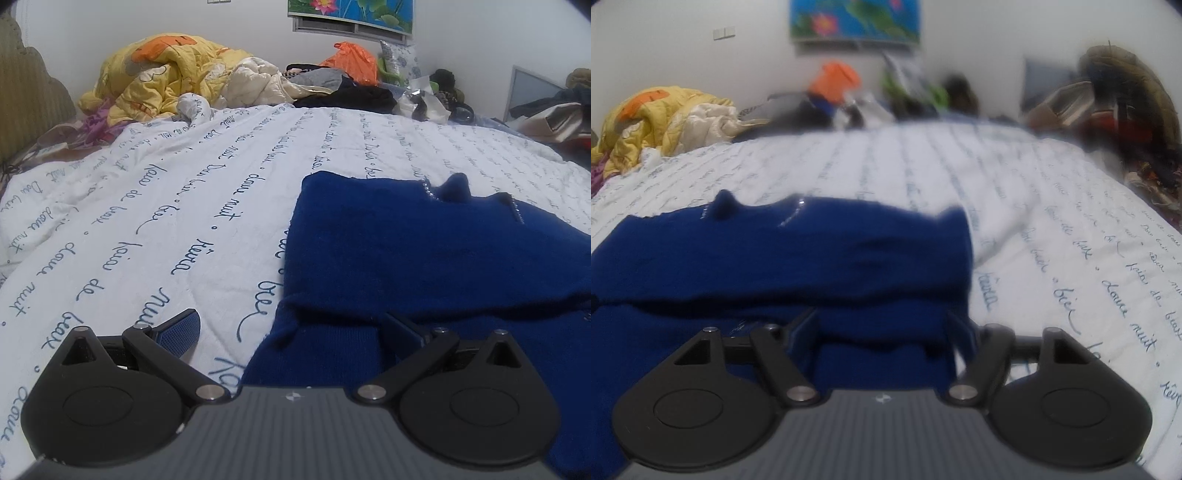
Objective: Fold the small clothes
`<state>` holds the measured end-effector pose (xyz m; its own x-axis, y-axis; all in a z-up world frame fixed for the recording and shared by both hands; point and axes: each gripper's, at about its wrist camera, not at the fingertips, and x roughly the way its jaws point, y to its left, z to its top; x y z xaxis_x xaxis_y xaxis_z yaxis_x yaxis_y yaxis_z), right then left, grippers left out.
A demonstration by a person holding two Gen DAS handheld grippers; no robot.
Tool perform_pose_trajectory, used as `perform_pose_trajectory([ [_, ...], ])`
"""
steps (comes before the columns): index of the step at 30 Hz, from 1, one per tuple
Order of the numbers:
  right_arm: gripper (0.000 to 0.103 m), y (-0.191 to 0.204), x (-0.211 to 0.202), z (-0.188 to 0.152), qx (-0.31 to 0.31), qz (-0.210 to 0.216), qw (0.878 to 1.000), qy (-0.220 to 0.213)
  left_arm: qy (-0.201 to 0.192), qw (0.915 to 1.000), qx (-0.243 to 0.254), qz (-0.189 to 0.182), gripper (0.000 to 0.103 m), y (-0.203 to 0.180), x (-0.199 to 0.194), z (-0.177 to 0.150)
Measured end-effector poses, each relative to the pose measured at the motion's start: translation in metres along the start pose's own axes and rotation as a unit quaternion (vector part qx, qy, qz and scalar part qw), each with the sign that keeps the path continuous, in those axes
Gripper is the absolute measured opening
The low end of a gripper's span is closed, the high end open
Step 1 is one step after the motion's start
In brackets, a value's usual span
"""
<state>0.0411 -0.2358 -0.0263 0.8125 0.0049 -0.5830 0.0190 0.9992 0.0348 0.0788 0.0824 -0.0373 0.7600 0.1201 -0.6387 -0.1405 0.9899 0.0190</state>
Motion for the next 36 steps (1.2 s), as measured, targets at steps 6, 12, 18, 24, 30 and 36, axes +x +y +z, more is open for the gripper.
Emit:
perform_pose_trajectory([
  [6, 0.075, 0.002, -0.023, -0.017, -0.016, 0.012, 1.0, -0.002, 0.007, 0.9996, 0.0, -0.026, 0.103, 0.01, -0.027, -0.013],
  [12, 0.075, -0.003, -0.048, -0.035, -0.025, 0.038, 0.999, 0.009, 0.018, 0.9986, 0.002, -0.05, 0.103, 0.026, -0.057, -0.034],
  [18, 0.075, 0.002, -0.072, -0.041, -0.026, 0.064, 0.998, -0.012, 0.03, 0.9984, -0.018, -0.045, 0.103, 0.034, -0.071, -0.051],
  [24, 0.075, 0.038, -0.081, -0.05, -0.12, 0.085, 0.989, -0.009, 0.017, 0.9992, -0.022, -0.028, 0.103, 0.035, -0.083, -0.066],
  [30, 0.075, 0.039, -0.079, -0.062, -0.099, 0.126, 0.987, 0.017, 0.001, 0.9989, 0.003, -0.047, 0.102, 0.021, -0.096, -0.079],
  [36, 0.075, 0.053, -0.086, -0.069, -0.134, 0.111, 0.984, -0.037, -0.002, 0.9991, 0.012, -0.041, 0.103, 0.013, -0.09, -0.082],
])
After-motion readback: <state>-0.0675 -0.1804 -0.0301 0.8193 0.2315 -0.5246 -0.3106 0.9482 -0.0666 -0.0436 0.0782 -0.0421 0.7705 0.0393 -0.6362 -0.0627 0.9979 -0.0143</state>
